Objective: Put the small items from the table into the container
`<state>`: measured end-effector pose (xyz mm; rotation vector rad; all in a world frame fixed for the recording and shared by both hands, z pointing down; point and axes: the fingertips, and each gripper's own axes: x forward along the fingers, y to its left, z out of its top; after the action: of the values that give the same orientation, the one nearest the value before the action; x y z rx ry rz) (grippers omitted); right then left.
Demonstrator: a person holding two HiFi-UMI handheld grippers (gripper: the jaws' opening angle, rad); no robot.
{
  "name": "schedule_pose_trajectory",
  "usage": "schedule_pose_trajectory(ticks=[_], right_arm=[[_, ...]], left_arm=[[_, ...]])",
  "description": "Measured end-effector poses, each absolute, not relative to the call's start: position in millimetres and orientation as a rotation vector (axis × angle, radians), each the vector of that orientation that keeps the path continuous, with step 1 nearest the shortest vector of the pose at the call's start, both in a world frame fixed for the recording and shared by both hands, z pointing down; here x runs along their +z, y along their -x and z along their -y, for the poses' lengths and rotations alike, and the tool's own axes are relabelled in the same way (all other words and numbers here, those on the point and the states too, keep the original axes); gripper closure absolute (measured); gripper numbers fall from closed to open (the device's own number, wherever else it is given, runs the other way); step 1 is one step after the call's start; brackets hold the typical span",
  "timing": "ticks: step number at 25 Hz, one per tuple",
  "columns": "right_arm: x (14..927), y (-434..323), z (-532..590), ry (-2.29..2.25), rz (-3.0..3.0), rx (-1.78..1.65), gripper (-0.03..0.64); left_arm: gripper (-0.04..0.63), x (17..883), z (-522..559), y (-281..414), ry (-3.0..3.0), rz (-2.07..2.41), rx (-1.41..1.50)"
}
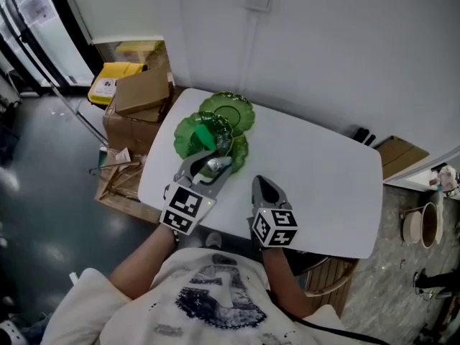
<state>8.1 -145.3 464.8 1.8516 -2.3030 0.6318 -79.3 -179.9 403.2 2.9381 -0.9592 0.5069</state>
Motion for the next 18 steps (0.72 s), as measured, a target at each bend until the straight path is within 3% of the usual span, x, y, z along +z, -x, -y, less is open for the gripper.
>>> schedule_pose_trajectory(ticks=[18], right_arm=[[469.9,3.2,169.1,-1.839,2.279,0.637,0.617]], left_arm=[[0.423,415.3,217.2,125.5,-2.89,1.074,0.566]])
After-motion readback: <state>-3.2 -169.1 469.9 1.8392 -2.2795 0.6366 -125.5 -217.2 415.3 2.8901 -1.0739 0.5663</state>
